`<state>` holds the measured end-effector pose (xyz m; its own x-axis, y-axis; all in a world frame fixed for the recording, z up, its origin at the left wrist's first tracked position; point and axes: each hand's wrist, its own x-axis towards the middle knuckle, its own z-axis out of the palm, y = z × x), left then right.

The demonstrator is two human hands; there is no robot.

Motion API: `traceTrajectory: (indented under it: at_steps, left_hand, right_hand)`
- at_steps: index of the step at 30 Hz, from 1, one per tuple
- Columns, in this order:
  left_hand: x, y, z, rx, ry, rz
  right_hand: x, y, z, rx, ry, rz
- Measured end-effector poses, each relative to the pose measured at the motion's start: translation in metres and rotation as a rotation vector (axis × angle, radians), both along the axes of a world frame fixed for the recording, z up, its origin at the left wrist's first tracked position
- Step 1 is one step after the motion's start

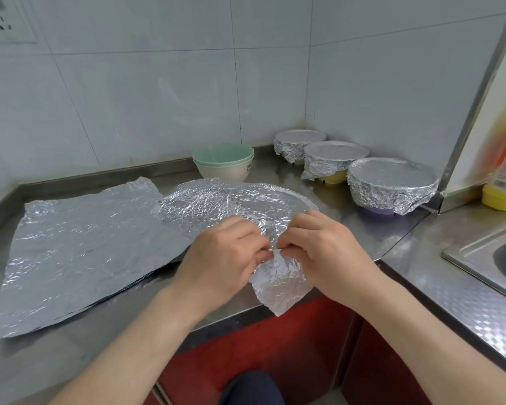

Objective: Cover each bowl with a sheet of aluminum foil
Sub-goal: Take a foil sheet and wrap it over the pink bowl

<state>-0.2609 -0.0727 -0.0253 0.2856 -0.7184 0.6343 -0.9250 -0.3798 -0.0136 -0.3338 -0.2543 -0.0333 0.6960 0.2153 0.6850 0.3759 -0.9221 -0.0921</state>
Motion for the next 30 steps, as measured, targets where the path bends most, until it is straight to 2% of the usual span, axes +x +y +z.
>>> traceTrajectory:
  at_steps: [3,6,8,10,15,18,22,24,26,28,30]
  left_hand:
    - [-0.005,-0.004,0.003,-0.005,0.046,0.009]
    - [-0.011,0.004,0.013,0.027,0.283,0.021]
    - [-0.013,0.015,0.013,0.109,0.355,0.003]
    - [-0.013,0.020,0.009,0.149,0.230,-0.015]
    - [-0.009,0.014,-0.004,-0.030,-0.028,-0.061]
    - [-0.010,0.011,-0.008,-0.030,-0.119,-0.085]
    - [-0.008,0.011,-0.012,0.030,-0.138,-0.080]
    - [-0.011,0.012,-0.011,0.062,-0.061,-0.087]
    - [-0.016,0.016,-0.005,0.044,0.112,-0.105]
    - [-0.019,0.018,0.003,-0.044,0.316,-0.132]
    - [-0.013,0.017,0.010,-0.132,0.372,-0.098]
  right_hand:
    - [0.000,-0.006,0.001,0.064,0.042,0.014]
    - [-0.003,-0.021,0.007,0.104,0.088,0.013]
    - [-0.005,-0.030,0.011,0.096,0.123,-0.017]
    - [-0.007,-0.035,0.013,0.099,0.167,-0.048]
    - [-0.011,-0.023,0.016,0.327,0.220,0.041]
    - [-0.009,-0.010,0.015,0.339,0.224,0.055]
    - [-0.005,-0.005,0.012,0.285,0.233,0.023]
    - [-0.004,-0.005,0.012,0.260,0.215,0.010]
    - [-0.003,-0.005,0.013,0.249,0.213,0.020]
    - [-0.003,-0.005,0.013,0.237,0.207,0.038]
    - [-0.003,-0.005,0.011,0.221,0.181,0.041]
